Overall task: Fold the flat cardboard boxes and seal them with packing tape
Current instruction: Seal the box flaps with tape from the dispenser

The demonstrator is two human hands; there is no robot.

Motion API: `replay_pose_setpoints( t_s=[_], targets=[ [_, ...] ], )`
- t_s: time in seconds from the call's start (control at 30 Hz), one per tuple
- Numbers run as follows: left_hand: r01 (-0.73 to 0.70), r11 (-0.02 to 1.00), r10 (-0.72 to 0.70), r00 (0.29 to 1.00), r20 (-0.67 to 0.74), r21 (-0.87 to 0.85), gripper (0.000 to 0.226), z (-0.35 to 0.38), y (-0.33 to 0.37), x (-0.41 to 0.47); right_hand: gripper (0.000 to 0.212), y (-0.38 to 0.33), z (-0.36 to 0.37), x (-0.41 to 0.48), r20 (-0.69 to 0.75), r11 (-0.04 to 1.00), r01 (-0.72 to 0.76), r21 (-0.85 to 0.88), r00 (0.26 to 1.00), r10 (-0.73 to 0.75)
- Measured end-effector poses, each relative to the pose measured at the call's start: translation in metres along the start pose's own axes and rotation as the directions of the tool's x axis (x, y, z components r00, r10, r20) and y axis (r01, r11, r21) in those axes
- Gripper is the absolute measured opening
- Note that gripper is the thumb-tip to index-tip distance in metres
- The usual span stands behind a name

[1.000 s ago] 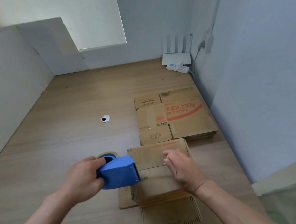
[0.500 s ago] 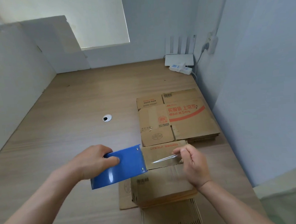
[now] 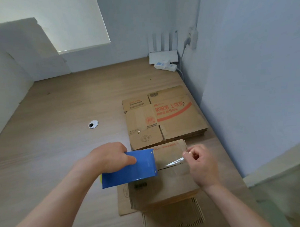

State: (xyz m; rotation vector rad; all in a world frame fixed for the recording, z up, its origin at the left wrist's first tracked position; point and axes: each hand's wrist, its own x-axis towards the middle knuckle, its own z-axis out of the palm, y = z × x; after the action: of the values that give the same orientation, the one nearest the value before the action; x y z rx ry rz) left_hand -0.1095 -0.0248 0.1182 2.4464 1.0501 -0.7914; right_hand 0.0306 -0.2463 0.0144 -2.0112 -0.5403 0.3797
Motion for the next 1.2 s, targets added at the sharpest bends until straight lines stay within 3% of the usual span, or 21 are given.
replay_pose_setpoints(
  t_s=[0.17,0.4,0.7,0.83,0.9,0.97,1.07,1.2],
  targets=[
    [-0.005,0.998,0.005,1.000,0.000,0.069,0.026,-0.003,0.015,0.003,0.034,0.011,-0.005,0.005,0.090,0.962,-0.180,0.207,0.982,0.164],
    [-0.038,0.995,0.036,0.999,0.021,0.094,0.033,-0.005,0.036,0.007,0.035,0.026,-0.012,0.011,0.218,0.851,-0.383,0.360,0.921,0.323],
    [-0.049,0.988,0.043,0.998,0.042,0.147,0.038,-0.006,0.043,0.012,0.040,0.037,0.001,0.003,0.242,0.858,-0.449,0.251,0.887,0.393],
    [-0.036,0.984,0.030,0.999,0.042,0.174,0.039,-0.005,0.044,0.014,0.028,0.032,0.003,0.004,0.146,0.869,-0.495,0.006,0.860,0.489],
    [-0.031,0.984,0.026,0.999,0.034,0.177,0.038,-0.004,0.044,0.014,0.040,0.031,0.000,0.001,0.019,0.901,-0.420,-0.107,0.905,0.424],
    [-0.031,0.986,0.027,0.999,0.024,0.163,0.035,-0.003,0.043,0.015,0.040,0.024,-0.002,-0.003,-0.088,0.959,-0.217,-0.181,0.975,0.204],
    [-0.038,0.986,0.034,0.999,0.024,0.162,0.033,-0.001,0.044,0.015,0.020,0.013,0.006,-0.010,0.072,0.973,-0.072,-0.221,0.993,0.090],
    [-0.048,0.986,0.048,0.999,0.004,0.161,0.031,-0.002,0.044,0.014,0.049,0.016,0.010,-0.009,0.148,0.955,-0.087,-0.282,0.980,0.133]
  ],
)
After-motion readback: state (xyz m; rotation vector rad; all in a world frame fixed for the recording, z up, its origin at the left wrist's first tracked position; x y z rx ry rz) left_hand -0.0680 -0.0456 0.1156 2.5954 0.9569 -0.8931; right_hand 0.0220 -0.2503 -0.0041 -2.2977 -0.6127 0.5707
